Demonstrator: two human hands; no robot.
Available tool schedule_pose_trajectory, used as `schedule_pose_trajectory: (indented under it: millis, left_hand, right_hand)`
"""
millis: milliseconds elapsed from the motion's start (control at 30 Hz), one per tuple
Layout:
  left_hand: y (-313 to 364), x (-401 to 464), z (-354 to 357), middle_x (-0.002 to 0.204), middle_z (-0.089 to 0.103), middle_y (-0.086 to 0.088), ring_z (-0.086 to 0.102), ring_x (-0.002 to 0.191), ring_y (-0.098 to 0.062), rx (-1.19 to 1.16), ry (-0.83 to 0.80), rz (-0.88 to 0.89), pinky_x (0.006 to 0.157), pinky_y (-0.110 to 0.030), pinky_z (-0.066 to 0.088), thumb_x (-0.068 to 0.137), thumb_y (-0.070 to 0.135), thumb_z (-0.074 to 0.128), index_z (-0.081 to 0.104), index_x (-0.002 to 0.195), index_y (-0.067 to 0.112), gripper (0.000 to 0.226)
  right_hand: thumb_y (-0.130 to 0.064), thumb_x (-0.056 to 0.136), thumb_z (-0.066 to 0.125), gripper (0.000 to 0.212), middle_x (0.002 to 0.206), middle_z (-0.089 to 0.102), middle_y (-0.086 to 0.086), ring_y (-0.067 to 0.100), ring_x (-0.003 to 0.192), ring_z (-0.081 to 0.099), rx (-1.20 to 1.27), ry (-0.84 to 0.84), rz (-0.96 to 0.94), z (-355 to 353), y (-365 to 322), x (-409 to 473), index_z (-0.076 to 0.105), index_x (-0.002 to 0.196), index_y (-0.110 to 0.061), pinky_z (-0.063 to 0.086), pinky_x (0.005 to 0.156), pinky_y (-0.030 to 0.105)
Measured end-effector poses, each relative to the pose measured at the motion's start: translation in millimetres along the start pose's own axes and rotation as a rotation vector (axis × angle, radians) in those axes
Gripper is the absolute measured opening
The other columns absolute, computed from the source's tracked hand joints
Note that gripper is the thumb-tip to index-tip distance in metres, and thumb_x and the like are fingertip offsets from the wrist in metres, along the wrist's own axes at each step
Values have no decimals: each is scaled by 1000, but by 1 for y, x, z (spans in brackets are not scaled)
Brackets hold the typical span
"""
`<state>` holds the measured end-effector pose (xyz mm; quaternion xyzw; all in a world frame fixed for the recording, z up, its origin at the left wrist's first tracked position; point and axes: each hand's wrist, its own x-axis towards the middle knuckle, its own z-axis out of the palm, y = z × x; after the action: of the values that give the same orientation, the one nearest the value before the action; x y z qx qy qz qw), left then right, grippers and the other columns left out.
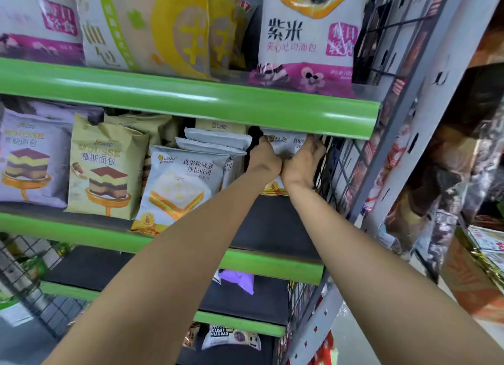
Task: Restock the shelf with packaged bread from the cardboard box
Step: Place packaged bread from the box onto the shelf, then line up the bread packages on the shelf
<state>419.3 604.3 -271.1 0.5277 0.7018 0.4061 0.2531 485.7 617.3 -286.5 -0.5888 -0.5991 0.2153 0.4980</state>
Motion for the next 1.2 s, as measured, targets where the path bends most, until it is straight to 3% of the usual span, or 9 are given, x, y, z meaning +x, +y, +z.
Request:
schedule_pose_trajectory:
  millis: [67,100,167,333,400,533,833,1067,1200]
  left_hand:
    - [8,-7,-11,119,59,-21,54,113,-33,31,35,18,91,-33,43,93,3,46,50,123,-1,31]
    - [10,-11,-18,99,63,-18,55,99,-30,54,37,17,81,-30,42,93,6,46,59,97,1,14]
    - [14,-23,-32,73,52,-8,46,82,-18,105,34,20,66,-26,39,93,11,49,46,62,14,31]
    - [16,-70,-83,77,60,0,61,75,-17,-43,-47,-14,75,-28,54,91,8,53,50,66,30,34]
    - [11,-92,-110,71,61,0,61,66,-16,20,-61,-75,67,-26,54,91,13,53,52,69,25,25]
    - [-2,-133,-175,93,71,-18,68,85,-32,177,-35,-256,72,-34,54,90,17,50,65,93,6,18]
    - [-28,-223,-340,85,67,-16,65,82,-31,268,314,-562,67,-30,48,90,16,52,66,88,4,19]
    - [-80,-302,-467,89,66,-12,61,84,-26,234,741,-654,77,-31,48,90,14,52,66,94,5,17]
    - [-135,-324,-537,101,68,-20,63,95,-34,198,734,-853,81,-33,48,93,14,43,66,90,2,26]
  right_hand:
    - [14,86,43,56,152,18,17,27,140,25,-67,-30,4,-9,-8,-4,34,140,1,15,106,16]
    - [14,87,42,51,150,25,18,28,139,28,-89,-57,14,-15,-13,-7,39,137,3,17,105,17]
    - [13,87,40,41,139,44,19,30,129,42,-121,-120,53,-27,-21,-15,52,126,5,29,99,23]
    - [5,88,47,32,119,64,17,31,112,58,-179,-331,81,-46,-51,-51,62,116,-1,44,83,29]
    - [2,90,46,30,119,64,15,32,111,58,-187,-475,42,-46,-71,-72,60,115,-3,44,83,31]
    - [-4,90,47,27,115,66,16,30,108,60,-185,-726,1,-34,-120,-115,65,110,-5,43,82,30]
    - [-12,92,51,20,110,67,15,34,104,60,-63,-1142,-333,14,-268,-210,65,103,-4,48,82,40]
    - [-13,89,47,28,111,68,6,26,104,62,1,-1323,-508,81,-365,-307,67,108,-19,47,79,30]
    - [-13,92,49,25,117,66,2,20,110,59,9,-1356,-547,137,-410,-361,65,111,-18,38,79,20]
